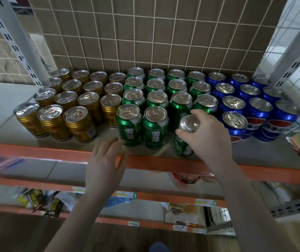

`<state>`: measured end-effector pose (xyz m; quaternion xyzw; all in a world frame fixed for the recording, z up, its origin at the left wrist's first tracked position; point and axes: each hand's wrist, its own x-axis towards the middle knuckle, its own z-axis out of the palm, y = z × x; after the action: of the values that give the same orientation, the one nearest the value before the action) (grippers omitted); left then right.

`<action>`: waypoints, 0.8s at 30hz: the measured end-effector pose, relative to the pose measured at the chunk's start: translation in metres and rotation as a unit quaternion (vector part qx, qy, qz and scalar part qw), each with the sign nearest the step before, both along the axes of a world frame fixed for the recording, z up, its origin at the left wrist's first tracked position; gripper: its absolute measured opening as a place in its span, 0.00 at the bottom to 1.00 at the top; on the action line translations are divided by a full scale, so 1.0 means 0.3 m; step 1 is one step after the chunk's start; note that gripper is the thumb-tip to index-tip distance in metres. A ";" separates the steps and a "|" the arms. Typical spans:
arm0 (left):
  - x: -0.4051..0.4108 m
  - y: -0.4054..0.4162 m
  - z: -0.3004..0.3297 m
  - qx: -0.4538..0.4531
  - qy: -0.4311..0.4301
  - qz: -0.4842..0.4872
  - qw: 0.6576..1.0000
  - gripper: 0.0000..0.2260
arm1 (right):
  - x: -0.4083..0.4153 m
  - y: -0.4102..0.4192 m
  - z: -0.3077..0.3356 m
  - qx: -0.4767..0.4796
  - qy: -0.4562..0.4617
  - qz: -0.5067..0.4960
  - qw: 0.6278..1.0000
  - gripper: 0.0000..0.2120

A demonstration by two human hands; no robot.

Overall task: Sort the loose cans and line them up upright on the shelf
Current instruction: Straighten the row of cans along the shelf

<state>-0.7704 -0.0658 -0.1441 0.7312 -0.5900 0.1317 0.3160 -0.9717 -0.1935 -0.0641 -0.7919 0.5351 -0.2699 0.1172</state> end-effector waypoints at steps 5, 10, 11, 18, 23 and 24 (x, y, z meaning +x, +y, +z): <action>-0.016 -0.011 -0.073 0.012 0.049 0.030 0.998 0.14 | 0.030 -0.010 -0.024 0.019 -0.019 -0.016 1.000 0.39; -0.037 -0.009 -0.080 0.005 0.093 0.029 0.995 0.14 | 0.033 0.051 -0.117 0.046 -0.175 -0.044 0.982 0.47; -0.037 -0.008 -0.081 0.004 0.097 0.028 0.995 0.14 | 0.035 0.067 -0.142 0.048 -0.213 -0.052 0.974 0.47; -0.036 -0.010 -0.087 0.000 0.113 0.016 0.993 0.14 | 0.045 0.072 -0.287 0.063 -0.262 -0.096 0.958 0.37; -0.034 -0.009 -0.092 0.011 0.110 0.007 0.994 0.14 | 0.042 0.087 -0.278 0.036 -0.272 -0.103 0.956 0.36; -0.033 -0.008 -0.094 0.013 0.105 0.007 0.994 0.14 | 0.038 0.092 -0.272 0.029 -0.280 -0.104 0.954 0.36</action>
<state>-0.7804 -0.0682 -0.1724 0.7489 -0.5504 0.0487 0.3658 -0.9603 -0.1659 -0.1457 -0.6205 0.5681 -0.4760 0.2563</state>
